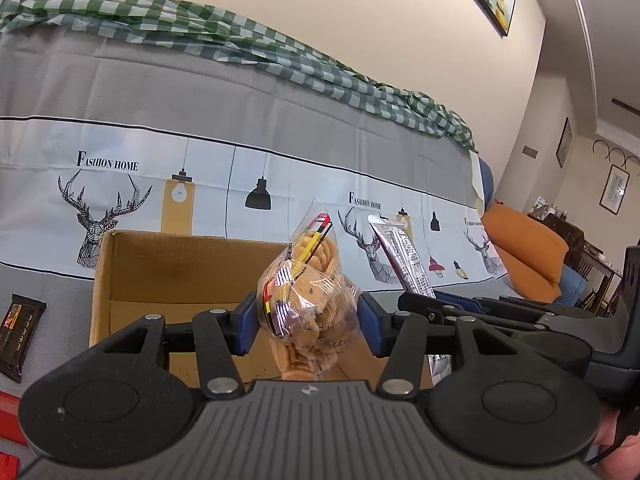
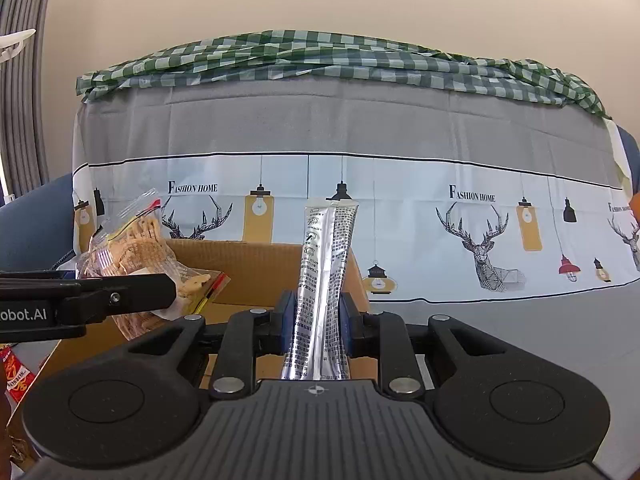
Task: Organize snacks
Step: 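Carry the silver bar and cookie bag with both tools over the box, then open both tools to drop the silver bar and cookie bag into the box, then move both tools back to the snack pile beside the box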
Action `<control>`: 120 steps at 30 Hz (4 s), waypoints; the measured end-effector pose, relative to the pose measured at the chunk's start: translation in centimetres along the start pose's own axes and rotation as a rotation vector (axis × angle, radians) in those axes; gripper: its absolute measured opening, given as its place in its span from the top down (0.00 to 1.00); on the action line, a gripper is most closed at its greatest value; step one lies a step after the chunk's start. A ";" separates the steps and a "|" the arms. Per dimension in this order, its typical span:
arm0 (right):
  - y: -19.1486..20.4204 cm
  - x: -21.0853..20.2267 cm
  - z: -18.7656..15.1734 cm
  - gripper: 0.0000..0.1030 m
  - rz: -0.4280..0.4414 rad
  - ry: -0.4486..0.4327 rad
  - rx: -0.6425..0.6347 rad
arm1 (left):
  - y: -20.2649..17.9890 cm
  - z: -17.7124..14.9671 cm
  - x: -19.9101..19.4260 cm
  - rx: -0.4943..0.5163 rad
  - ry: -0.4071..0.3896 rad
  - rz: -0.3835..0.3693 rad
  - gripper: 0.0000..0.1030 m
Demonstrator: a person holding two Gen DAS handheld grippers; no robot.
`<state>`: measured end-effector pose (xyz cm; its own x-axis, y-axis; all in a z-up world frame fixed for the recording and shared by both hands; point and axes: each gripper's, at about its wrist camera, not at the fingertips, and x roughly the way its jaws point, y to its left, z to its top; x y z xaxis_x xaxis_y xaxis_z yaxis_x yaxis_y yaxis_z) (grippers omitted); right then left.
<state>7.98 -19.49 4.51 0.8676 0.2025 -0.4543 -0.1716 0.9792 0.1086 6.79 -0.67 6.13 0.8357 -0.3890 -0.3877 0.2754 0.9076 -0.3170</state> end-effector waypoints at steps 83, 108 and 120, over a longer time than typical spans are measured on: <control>5.0 -0.1 0.1 0.53 -0.017 0.154 0.139 | 11.6 1.4 -8.9 -0.008 0.148 0.034 0.71; 18.8 -0.6 0.7 0.69 0.275 0.077 -0.021 | 21.0 0.2 -11.9 -0.223 0.233 0.340 0.72; 26.9 -2.4 -2.9 0.69 0.437 -0.042 -0.324 | 24.4 -0.3 -13.1 -0.237 0.262 0.496 0.71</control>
<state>-0.06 6.38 5.91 0.7000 0.5972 -0.3916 -0.6497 0.7602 -0.0020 2.42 26.58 3.26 0.6843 0.0185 -0.7290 -0.2554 0.9424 -0.2159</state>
